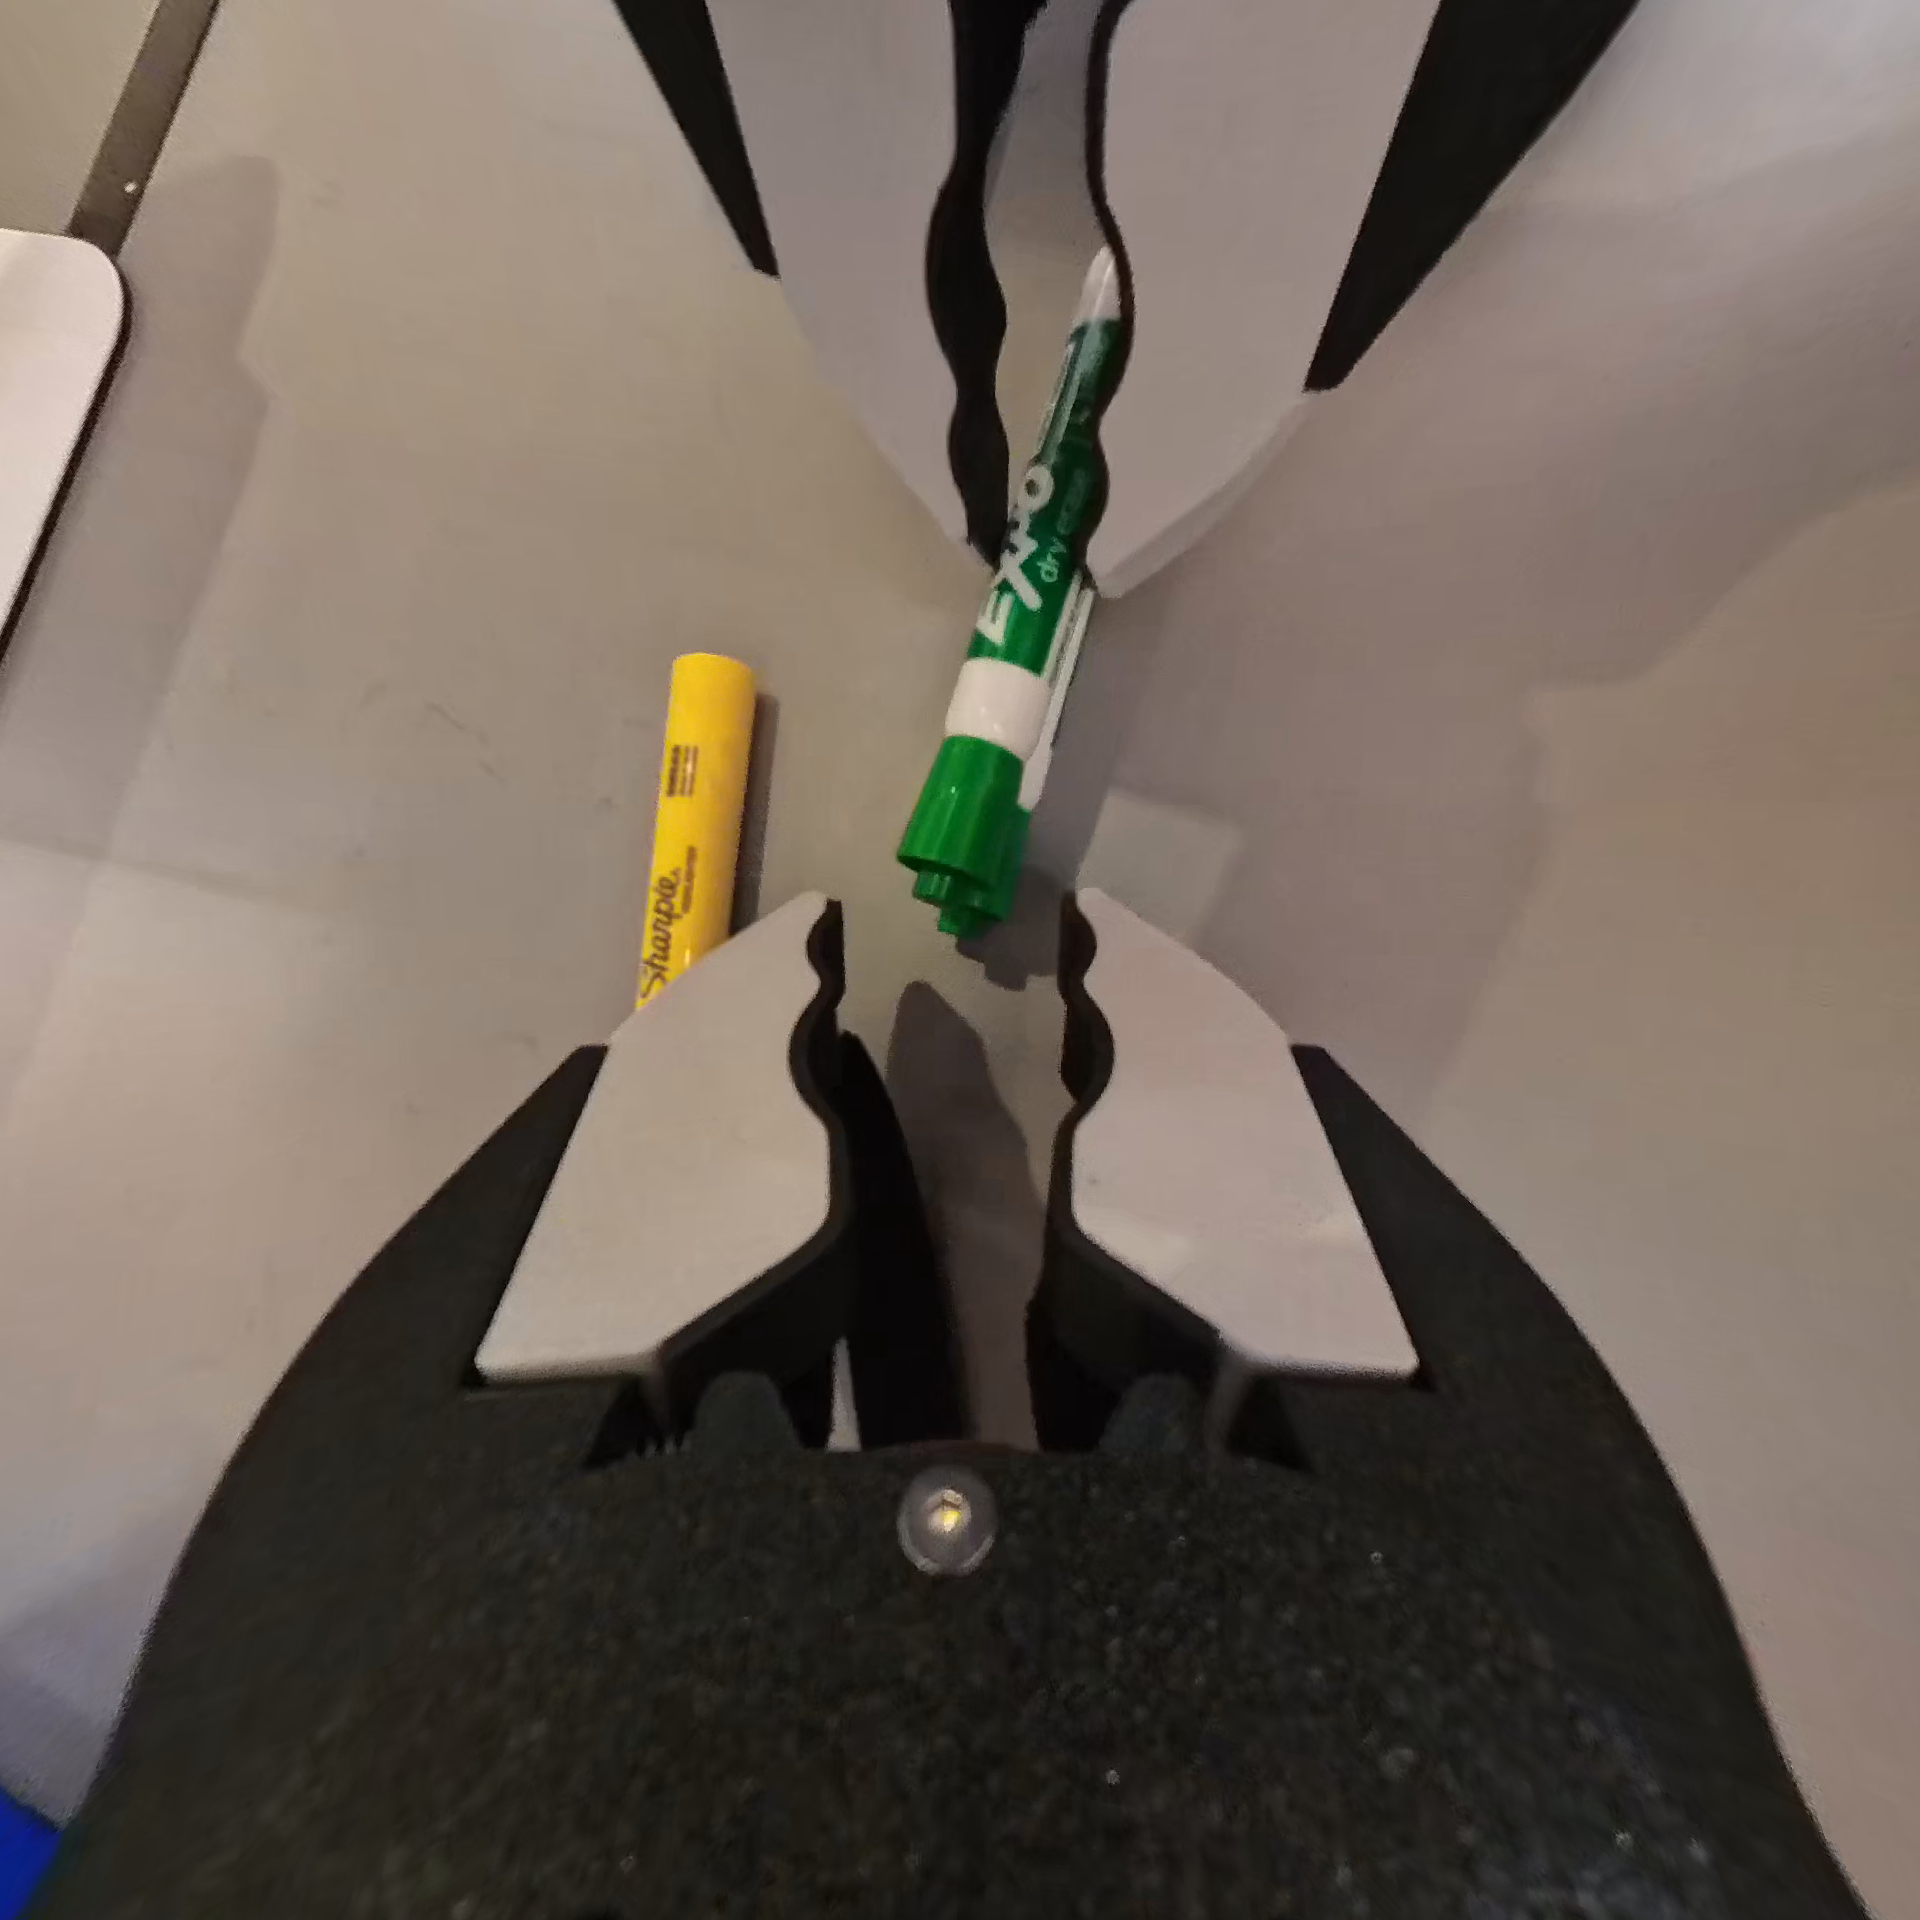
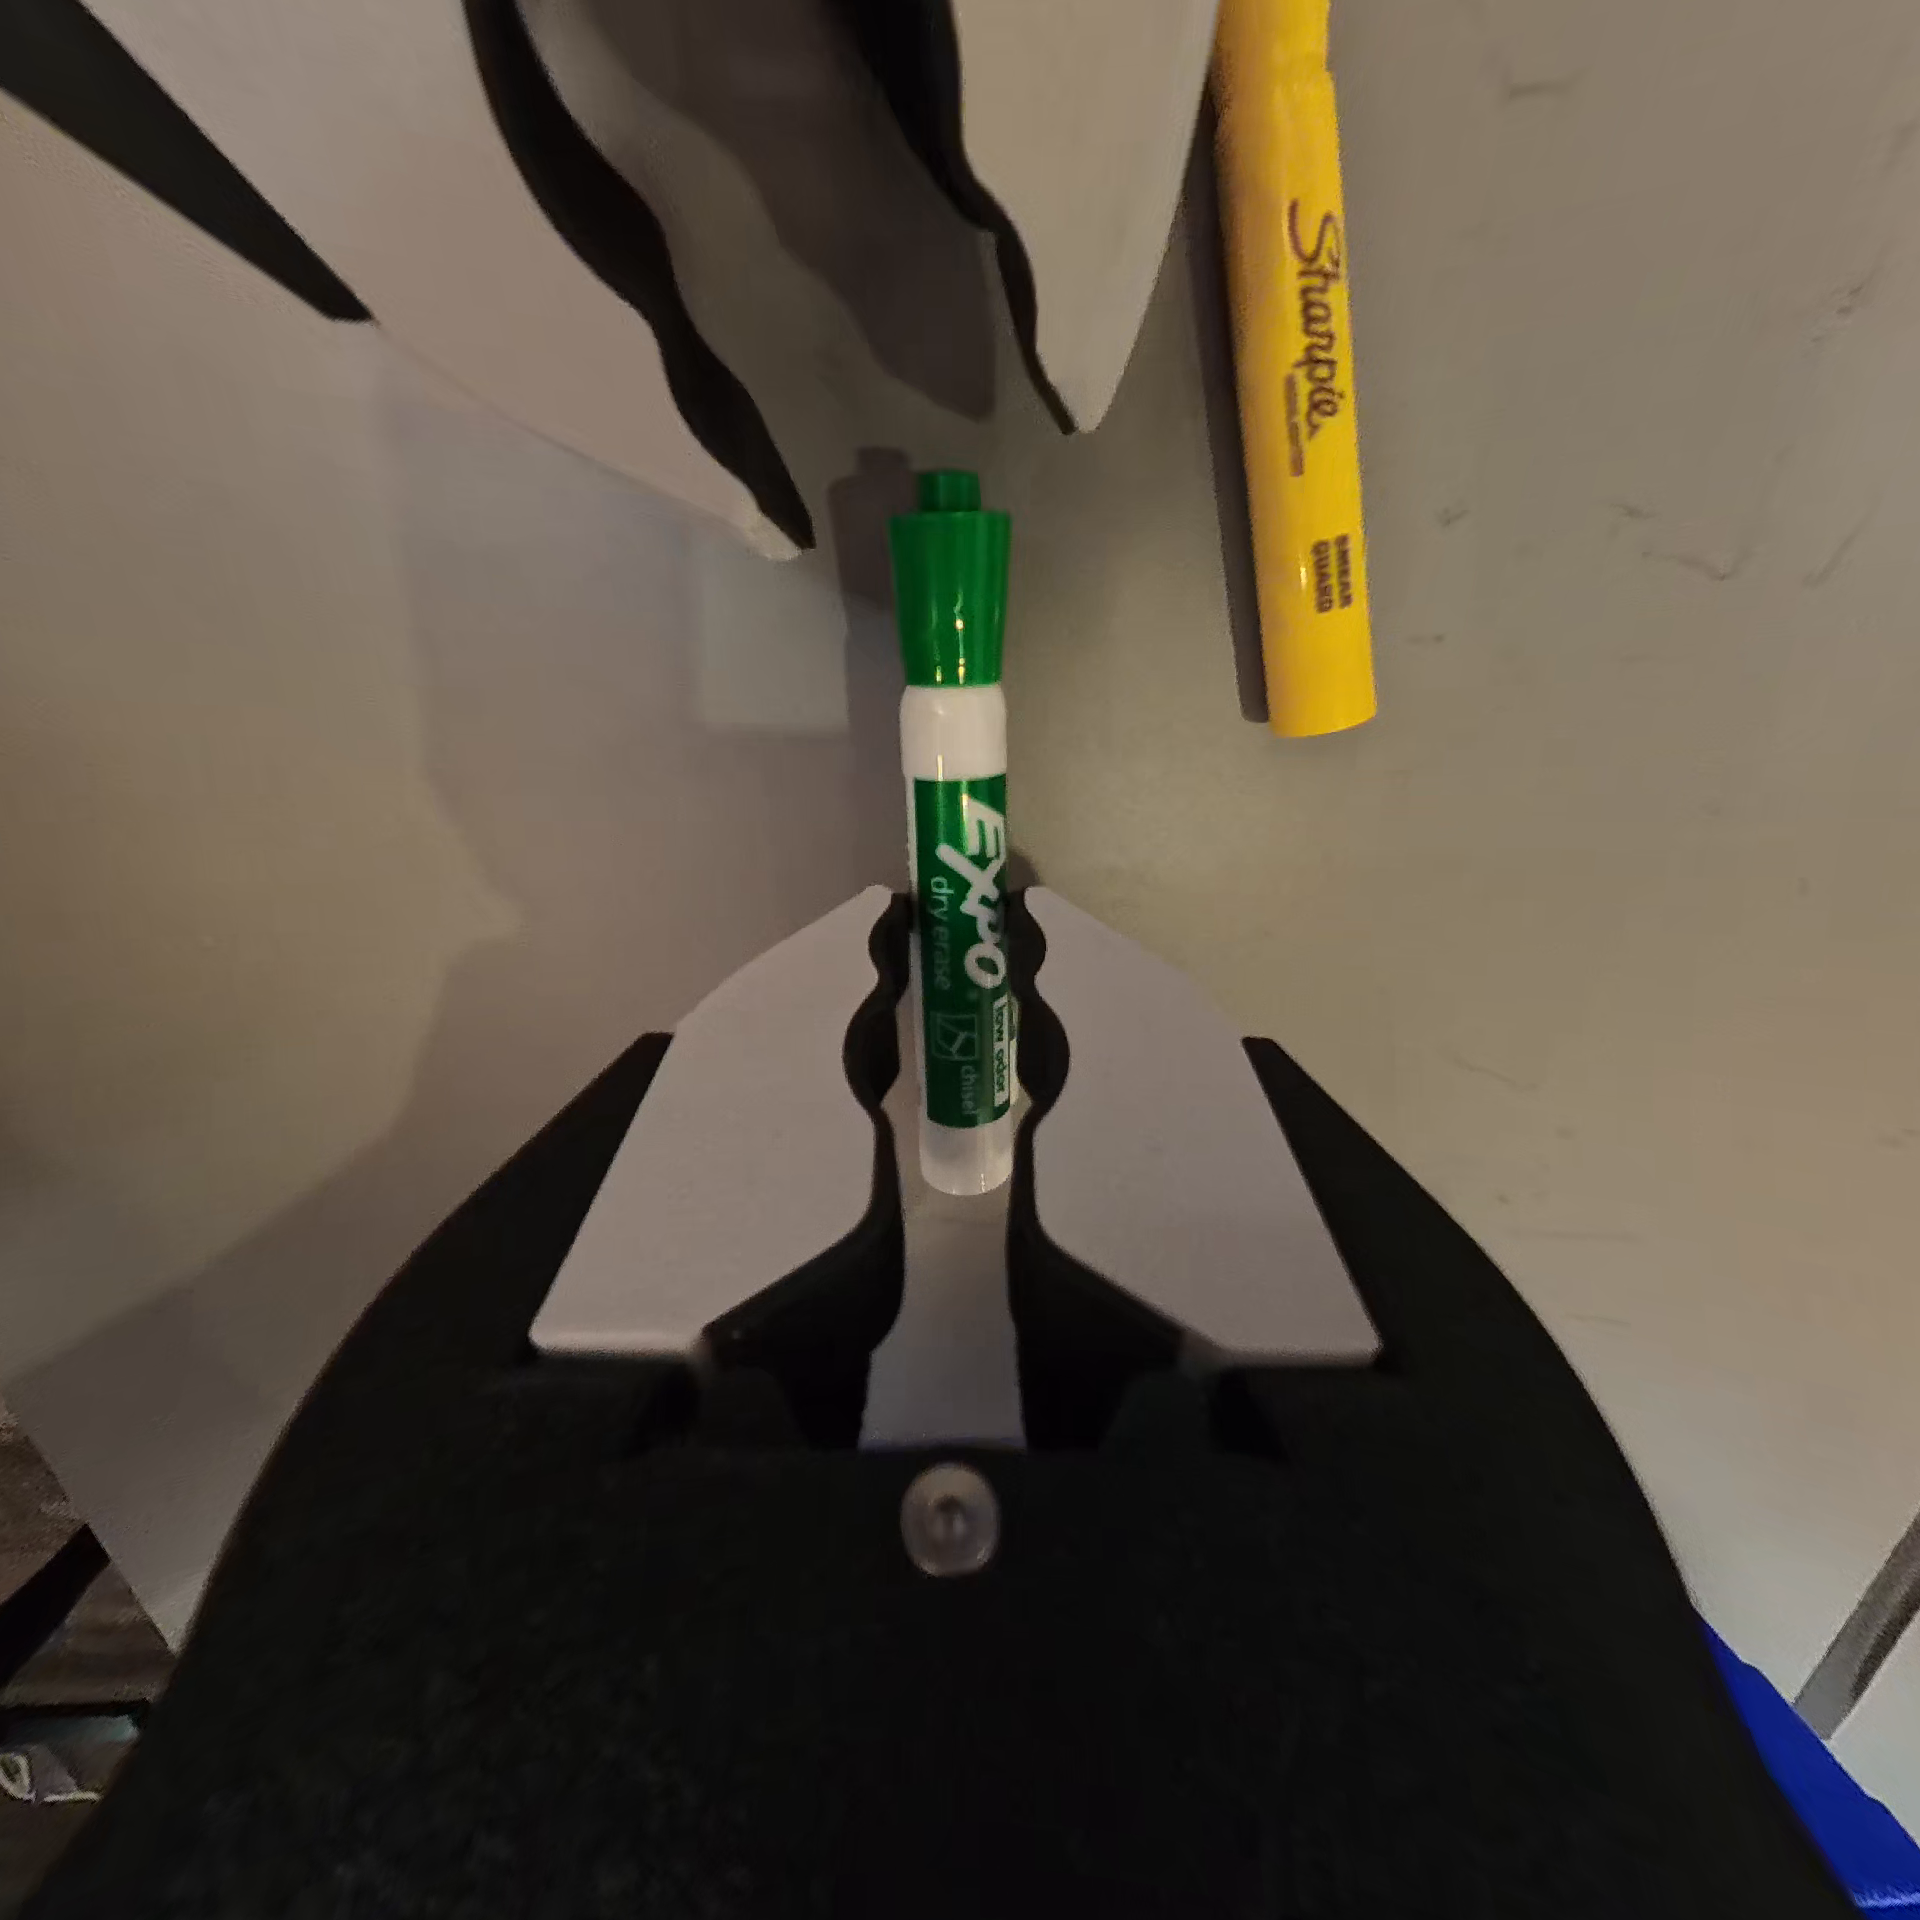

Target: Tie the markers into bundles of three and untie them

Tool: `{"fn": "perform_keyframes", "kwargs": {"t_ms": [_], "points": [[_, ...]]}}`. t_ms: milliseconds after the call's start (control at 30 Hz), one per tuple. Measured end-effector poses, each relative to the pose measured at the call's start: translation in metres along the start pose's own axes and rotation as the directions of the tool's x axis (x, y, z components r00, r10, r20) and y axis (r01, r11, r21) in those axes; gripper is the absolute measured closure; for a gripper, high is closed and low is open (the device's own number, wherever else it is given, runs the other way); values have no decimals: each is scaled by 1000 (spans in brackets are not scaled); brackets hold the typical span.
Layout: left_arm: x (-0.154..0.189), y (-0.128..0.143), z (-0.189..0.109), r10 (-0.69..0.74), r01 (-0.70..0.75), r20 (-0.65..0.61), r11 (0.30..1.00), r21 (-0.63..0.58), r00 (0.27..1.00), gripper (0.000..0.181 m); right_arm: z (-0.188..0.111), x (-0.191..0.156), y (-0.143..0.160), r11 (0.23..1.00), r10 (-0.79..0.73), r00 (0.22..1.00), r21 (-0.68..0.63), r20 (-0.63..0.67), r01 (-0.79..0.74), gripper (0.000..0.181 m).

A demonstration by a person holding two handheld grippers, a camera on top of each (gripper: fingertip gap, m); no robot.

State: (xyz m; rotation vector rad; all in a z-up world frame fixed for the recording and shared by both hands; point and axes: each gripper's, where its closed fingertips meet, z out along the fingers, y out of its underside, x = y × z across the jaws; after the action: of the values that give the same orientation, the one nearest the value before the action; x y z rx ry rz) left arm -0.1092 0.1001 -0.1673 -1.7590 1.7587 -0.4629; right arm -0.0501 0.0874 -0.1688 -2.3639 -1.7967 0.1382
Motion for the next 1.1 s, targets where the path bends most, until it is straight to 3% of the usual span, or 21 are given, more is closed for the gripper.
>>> {"fn": "perform_keyframes", "kwargs": {"t_ms": [233, 467, 733, 933, 1100], "points": [[0, -6, 3, -88, 92, -63, 993, 73, 994, 140, 4, -1, -2, 998, 1, 1000, 58, 22, -2, 163], [1, 1, 13, -112, 118, -94, 990, 72, 989, 143, 6, 0, -9, 992, -6, 999, 130, 48, 0, 164], [-1, 1, 20, -84, 91, -88, 993, 75, 993, 160, 5, 8, -5, 989, -48, 999, 138, 11, 46, 164], [-3, -2, 23, -59, 66, -91, 995, 70, 994, 161, 4, 12, -1, 986, -47, 999, 161, 3, 46, 164], [-1, -1, 23, -24, 30, -89, 997, 66, 996, 161, -8, 15, 13, 988, -35, 999, 153, -20, 38, 153]]}}
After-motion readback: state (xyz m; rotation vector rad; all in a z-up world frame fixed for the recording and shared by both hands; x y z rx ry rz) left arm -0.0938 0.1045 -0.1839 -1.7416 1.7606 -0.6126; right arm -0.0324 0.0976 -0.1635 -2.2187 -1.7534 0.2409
